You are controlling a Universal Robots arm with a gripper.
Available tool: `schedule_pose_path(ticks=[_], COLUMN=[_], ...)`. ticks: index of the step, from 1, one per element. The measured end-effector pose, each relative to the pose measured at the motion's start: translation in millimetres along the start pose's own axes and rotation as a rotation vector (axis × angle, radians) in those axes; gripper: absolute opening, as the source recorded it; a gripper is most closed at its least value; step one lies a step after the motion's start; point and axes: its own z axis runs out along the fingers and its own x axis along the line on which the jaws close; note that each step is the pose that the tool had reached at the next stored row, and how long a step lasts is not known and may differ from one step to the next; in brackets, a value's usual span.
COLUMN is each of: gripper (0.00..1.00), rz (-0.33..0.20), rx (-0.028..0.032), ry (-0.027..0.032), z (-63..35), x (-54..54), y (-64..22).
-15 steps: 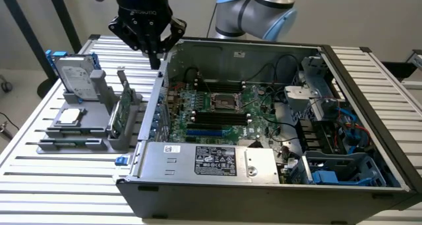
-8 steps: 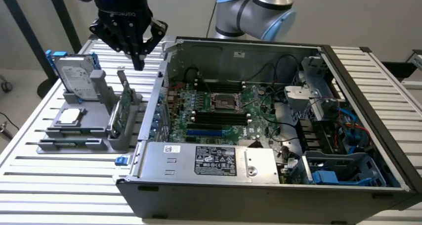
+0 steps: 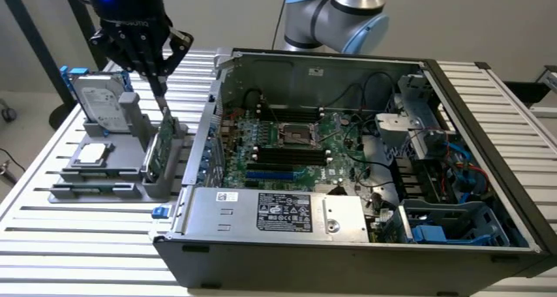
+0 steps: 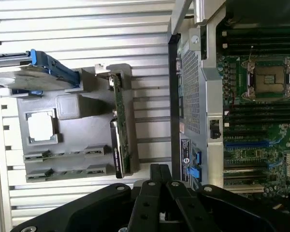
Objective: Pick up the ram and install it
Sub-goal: 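Reach for the ram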
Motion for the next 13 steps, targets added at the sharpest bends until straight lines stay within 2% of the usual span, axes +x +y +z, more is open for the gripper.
schedule_pose_path(ticks=[13], gripper=[0.11], rz=[0.0], rx=[0.0], ry=[0.0001], z=[11.5], x=[54.5], y=[-11.9])
